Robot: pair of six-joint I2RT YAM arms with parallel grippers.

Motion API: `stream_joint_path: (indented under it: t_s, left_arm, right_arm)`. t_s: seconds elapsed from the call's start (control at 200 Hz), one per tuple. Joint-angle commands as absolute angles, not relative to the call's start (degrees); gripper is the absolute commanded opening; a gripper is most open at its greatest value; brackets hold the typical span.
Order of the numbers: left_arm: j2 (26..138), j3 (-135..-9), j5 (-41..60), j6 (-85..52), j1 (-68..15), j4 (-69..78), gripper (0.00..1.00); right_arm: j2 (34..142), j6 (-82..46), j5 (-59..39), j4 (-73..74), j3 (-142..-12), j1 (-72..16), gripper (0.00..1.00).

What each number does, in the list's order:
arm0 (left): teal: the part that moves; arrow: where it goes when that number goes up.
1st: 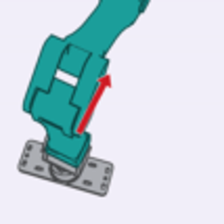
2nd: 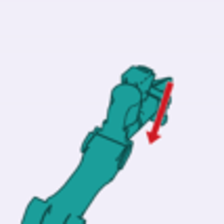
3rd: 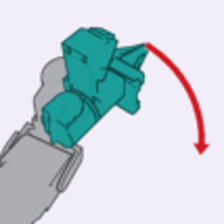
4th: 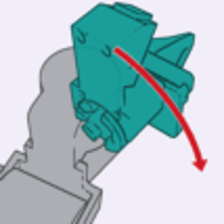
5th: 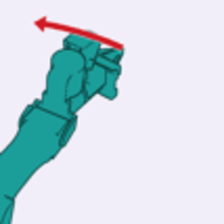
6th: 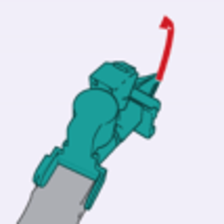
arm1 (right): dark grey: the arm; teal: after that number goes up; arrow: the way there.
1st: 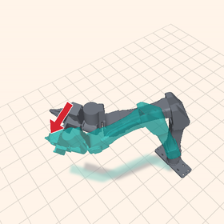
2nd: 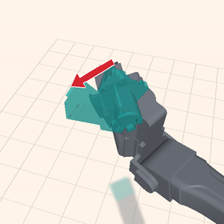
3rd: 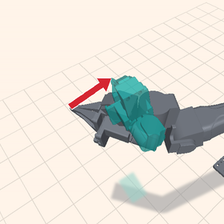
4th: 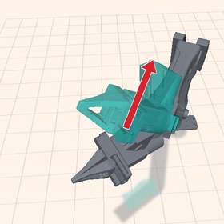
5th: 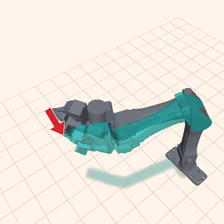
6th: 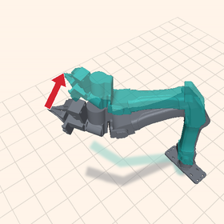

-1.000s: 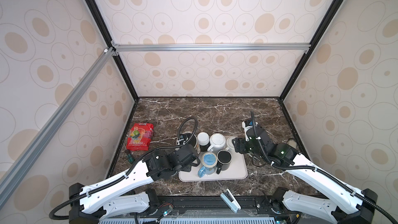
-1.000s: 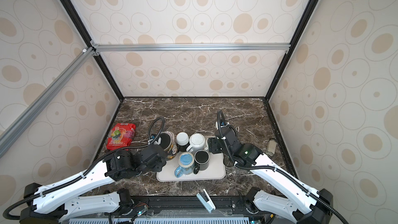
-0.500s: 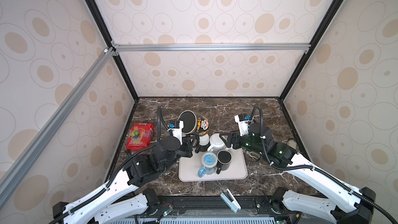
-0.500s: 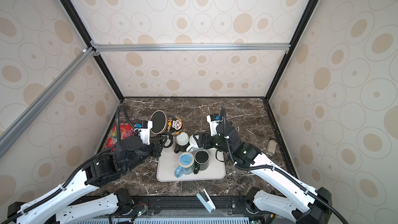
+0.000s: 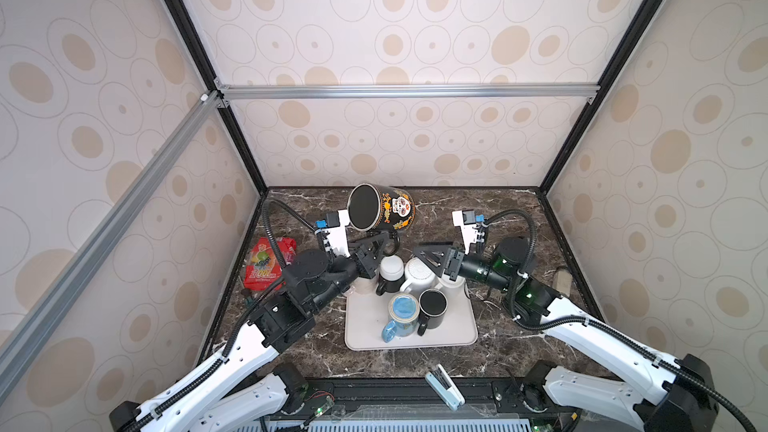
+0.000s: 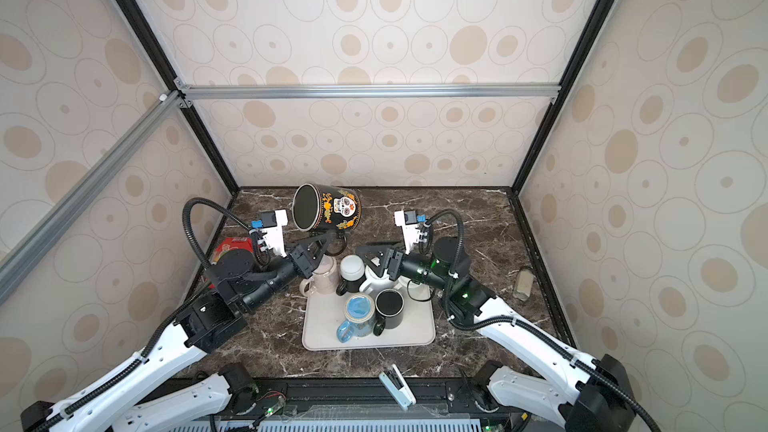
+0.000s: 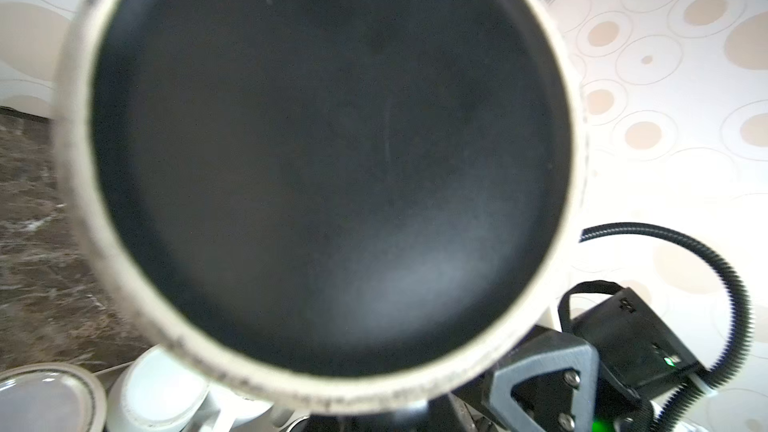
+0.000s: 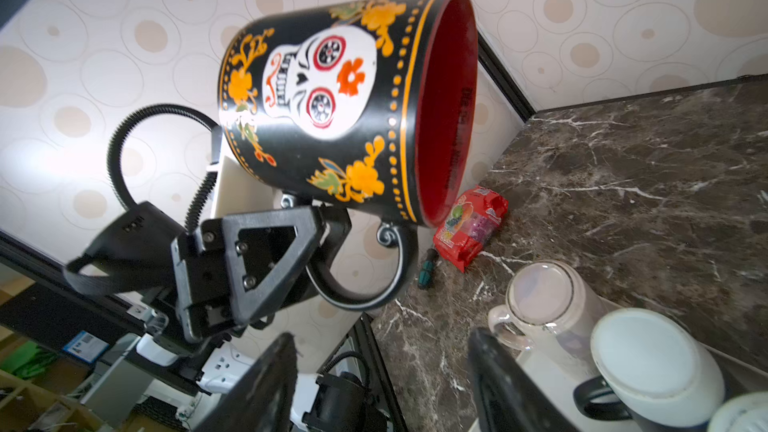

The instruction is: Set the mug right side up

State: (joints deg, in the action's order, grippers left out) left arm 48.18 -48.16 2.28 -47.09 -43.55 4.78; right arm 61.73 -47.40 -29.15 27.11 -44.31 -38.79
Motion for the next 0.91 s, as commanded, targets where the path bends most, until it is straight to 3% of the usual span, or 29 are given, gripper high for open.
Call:
stream_joint_path:
  t_s: [0.0,0.14,0.64,0.715,0.78,0.9]
  left_arm:
    - [47.9,-49.7,6.7,-49.2,-42.0,19.4,0.00]
    - [47.8,-49.8,6.4,-49.0,-41.4,18.6,0.00]
    - [48.0,-45.9,11.3,-53.1,-39.0,28.1,0.00]
    - [47.8,-44.2,12.0,-54.7,-38.1,30.4,0.00]
    - [48.1,-44.8,13.5,-54.6,-36.9,29.6,0.00]
    - [48.6,-47.6,13.8,-53.1,-36.3,26.2,0.00]
  right_arm:
    - [63.9,-51.4,-34.1,33.1,-45.1,-37.8,0.63]
    - [66.7,-52.5,-35.4,33.0,-45.9,-37.9,0.60]
    - [82.1,-66.6,-39.5,64.2,-48.7,-37.9,0.58]
    - [88.3,-75.3,-42.5,77.0,-52.9,-38.2,0.52]
    - [92.8,-79.7,-45.6,80.7,-58.7,-38.5,0.32]
    - [94.2,-80.0,-45.1,80.0,-60.7,-38.4,0.36]
